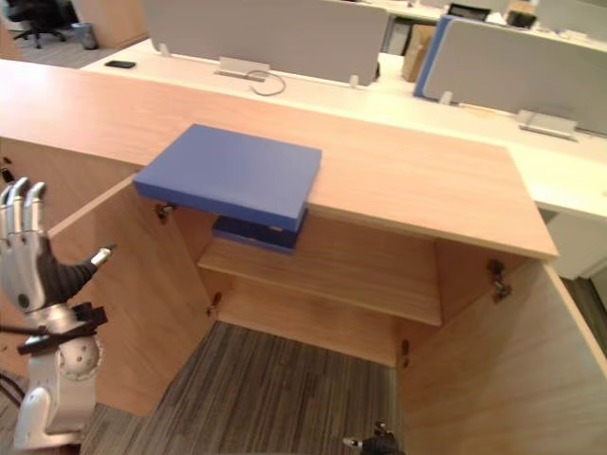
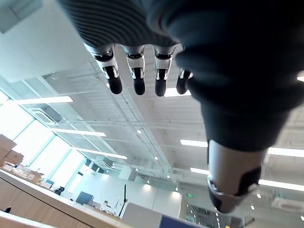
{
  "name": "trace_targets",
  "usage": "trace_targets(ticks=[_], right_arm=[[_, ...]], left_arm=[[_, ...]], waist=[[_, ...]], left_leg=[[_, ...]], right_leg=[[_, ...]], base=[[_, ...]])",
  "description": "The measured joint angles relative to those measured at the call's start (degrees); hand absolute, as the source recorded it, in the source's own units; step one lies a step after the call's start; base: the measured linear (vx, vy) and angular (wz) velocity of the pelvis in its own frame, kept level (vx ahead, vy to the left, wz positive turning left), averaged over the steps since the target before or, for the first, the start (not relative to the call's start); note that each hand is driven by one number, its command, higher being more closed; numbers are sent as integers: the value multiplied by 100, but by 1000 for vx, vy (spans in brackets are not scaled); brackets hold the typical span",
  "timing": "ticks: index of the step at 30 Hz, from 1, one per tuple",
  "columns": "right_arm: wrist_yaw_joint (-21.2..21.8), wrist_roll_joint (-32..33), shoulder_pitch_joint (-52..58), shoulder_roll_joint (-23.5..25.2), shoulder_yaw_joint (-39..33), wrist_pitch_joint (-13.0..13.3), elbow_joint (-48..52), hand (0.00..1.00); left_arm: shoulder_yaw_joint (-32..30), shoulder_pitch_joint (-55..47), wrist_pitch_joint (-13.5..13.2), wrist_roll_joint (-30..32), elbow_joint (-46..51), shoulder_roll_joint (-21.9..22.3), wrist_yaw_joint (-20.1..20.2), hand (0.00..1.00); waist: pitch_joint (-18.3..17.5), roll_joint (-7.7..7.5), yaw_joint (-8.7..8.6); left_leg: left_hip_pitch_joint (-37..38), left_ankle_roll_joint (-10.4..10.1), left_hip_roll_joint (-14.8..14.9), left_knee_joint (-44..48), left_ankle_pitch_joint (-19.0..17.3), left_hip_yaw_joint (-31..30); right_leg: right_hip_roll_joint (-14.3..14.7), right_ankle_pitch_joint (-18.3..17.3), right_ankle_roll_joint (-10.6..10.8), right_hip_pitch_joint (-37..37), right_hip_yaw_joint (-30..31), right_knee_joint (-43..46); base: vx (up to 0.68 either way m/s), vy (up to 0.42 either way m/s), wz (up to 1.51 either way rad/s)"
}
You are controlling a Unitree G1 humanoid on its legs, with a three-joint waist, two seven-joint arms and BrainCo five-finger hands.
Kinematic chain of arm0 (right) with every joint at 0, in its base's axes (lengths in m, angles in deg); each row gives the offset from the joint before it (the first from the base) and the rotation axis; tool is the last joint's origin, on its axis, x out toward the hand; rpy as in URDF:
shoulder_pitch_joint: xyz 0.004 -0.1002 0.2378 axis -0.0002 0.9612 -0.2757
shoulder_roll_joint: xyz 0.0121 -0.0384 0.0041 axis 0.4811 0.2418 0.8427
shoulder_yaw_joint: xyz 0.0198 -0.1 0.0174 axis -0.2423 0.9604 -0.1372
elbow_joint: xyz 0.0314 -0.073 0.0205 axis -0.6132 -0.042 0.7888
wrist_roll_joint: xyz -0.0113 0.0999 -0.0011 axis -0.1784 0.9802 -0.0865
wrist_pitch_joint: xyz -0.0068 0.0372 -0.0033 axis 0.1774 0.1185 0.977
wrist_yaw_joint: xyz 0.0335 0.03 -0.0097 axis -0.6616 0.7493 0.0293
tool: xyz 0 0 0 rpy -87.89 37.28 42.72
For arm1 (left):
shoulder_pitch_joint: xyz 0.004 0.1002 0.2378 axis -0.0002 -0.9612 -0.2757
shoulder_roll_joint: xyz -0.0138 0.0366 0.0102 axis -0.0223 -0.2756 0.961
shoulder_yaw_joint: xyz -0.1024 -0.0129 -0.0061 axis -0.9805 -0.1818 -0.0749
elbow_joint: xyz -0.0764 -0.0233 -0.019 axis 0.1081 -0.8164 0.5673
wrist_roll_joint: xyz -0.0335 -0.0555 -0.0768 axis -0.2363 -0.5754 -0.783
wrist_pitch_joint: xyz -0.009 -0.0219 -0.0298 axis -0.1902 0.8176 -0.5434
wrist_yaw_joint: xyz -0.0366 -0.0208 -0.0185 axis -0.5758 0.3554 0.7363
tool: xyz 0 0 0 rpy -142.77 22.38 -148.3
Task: Walk over to the cabinet, pick up the folder, carry it to the office cabinet, place the folder inside the office cabinet, then close the office cabinet door
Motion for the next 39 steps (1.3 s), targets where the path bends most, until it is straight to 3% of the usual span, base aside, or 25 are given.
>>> trace_targets(ticks=[5, 15, 26, 34, 39], right_arm=[[87, -5, 20, -143, -3, 14, 0, 0], [161, -26, 163, -206, -116, 14, 5, 0], [174, -113, 222, -220, -331, 15, 10, 0], [192, -119, 202, -221, -331, 29, 8, 0], [191, -109, 200, -222, -326, 50, 6, 0]], left_arm=[[145, 319, -12, 297, -819, -601, 317, 0], [372, 885, -16, 520, -1930, -1179, 720, 0], [1012, 1781, 116, 636, -2955, -1334, 785, 0], [1595, 2690, 131, 625, -3840, -1384, 821, 0], [1941, 3070, 116, 611, -4319, -1385, 866, 0]], waist=[[-43, 90, -112], [-117, 176, -253], [-151, 226, -328], [-144, 236, -541], [-134, 246, -590]], left_leg=[[5, 51, 14, -18, 35, 146], [197, 77, 35, -531, 389, 343], [287, 80, 10, -637, 411, 559], [292, 81, 8, -634, 410, 608], [315, 80, 17, -626, 409, 711]], right_leg=[[34, 159, -32, -29, 166, -116], [94, 326, -62, -146, 379, -192], [139, 375, -60, -188, 620, -229], [145, 406, -81, -208, 662, -230], [157, 451, -92, -228, 771, -234]], base=[[-69, 18, -17], [-85, 8, -12], [-15, 4, -10], [-11, -5, -3], [-33, -5, -10]])
